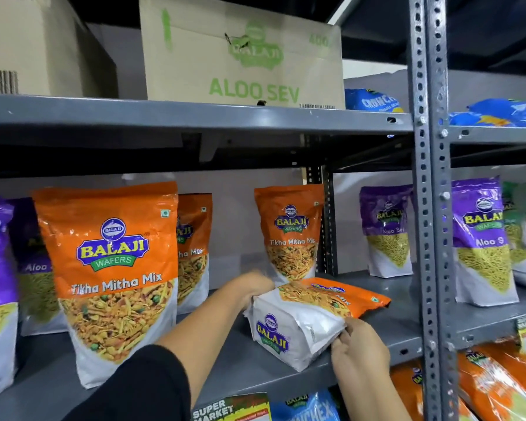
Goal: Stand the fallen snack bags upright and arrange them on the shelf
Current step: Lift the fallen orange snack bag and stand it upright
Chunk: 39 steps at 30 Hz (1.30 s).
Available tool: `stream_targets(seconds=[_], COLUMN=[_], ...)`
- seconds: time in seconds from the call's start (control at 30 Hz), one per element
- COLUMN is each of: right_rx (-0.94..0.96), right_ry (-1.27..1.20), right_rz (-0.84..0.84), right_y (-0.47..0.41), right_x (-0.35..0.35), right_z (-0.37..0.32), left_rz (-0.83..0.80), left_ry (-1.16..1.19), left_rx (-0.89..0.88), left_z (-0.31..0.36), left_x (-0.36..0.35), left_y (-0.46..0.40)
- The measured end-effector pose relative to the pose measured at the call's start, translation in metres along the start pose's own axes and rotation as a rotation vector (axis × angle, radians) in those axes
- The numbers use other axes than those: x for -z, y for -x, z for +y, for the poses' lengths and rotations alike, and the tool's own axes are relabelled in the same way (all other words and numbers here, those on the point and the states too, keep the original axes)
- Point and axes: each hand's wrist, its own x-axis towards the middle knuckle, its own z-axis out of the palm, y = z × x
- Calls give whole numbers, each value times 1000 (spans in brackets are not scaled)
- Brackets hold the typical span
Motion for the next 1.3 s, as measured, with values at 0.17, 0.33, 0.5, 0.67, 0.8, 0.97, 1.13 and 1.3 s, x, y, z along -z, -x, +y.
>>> stream_targets(seconds=[0.17, 0.33, 0.5, 0.67, 0.8, 0.97, 1.13, 1.3], right_rx=[-84, -160, 27, 178, 211, 227, 198, 190], right_ry=[-27, -28, 135, 213, 277, 418, 518, 629], right_rz=[-61, -152, -360, -432, -430, -426, -367, -366], right_y=[7, 19, 34, 54, 49, 28, -25, -66], right_x=[4, -1, -19, -35, -40, -50, -64, -64], right_z=[5, 9, 8, 10, 9, -3, -9, -9], left_rz=[212, 433, 683, 829, 881, 772, 669, 648], left_ry=[279, 486, 768, 996, 1056, 1099, 1106, 1165], left_rx=[-153, -310, -422, -446, -442, -311, -173, -27], left_z=[-10, -29, -55, -70, -73, -70, -56, -45], left_x=[-2, 5, 5, -2, -8, -20, -27, -38], left_y=[-1, 49, 100, 127, 128, 107, 64, 35])
